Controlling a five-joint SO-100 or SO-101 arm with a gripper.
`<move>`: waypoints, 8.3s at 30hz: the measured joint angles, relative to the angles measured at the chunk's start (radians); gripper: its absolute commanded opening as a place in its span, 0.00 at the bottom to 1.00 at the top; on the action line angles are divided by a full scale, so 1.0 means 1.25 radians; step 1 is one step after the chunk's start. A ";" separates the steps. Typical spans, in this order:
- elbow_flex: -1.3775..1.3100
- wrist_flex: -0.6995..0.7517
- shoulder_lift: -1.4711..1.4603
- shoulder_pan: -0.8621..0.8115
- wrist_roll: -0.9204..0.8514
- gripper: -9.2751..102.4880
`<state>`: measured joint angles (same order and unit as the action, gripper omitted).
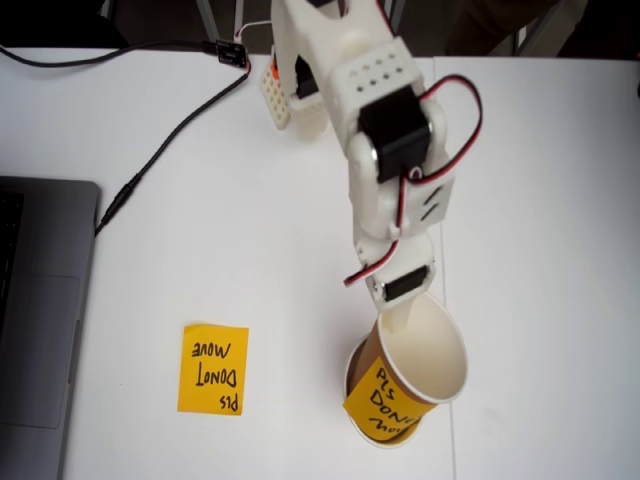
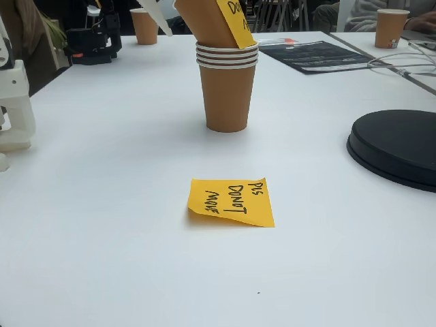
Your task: Pickup cup and make a pile of cup.
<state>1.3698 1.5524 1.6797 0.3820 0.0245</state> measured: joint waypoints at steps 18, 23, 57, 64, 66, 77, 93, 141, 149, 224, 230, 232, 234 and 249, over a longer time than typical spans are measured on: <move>-0.001 -0.012 0.020 0.001 0.006 0.02; -0.001 -0.012 0.021 0.000 0.004 0.02; -0.001 0.011 0.021 0.000 0.004 0.34; -0.001 0.011 0.021 0.000 0.004 0.34; -0.001 0.011 0.021 0.000 0.004 0.34; 0.000 0.011 0.083 -0.011 0.004 0.34; 0.000 0.011 0.205 -0.007 0.004 0.34; 0.465 0.012 0.553 -0.236 0.004 0.02; 0.541 -0.021 0.599 -0.236 0.004 0.02; 1.157 -0.328 1.144 -0.291 0.004 0.02; 1.181 -0.328 1.170 -0.291 0.004 0.02; 1.184 -0.325 1.174 -0.291 0.004 0.02; 1.184 -0.315 1.179 -0.291 0.004 0.02; 1.224 -0.233 1.251 -0.291 0.004 0.02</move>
<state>2.8992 1.2609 3.2428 0.0184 0.0291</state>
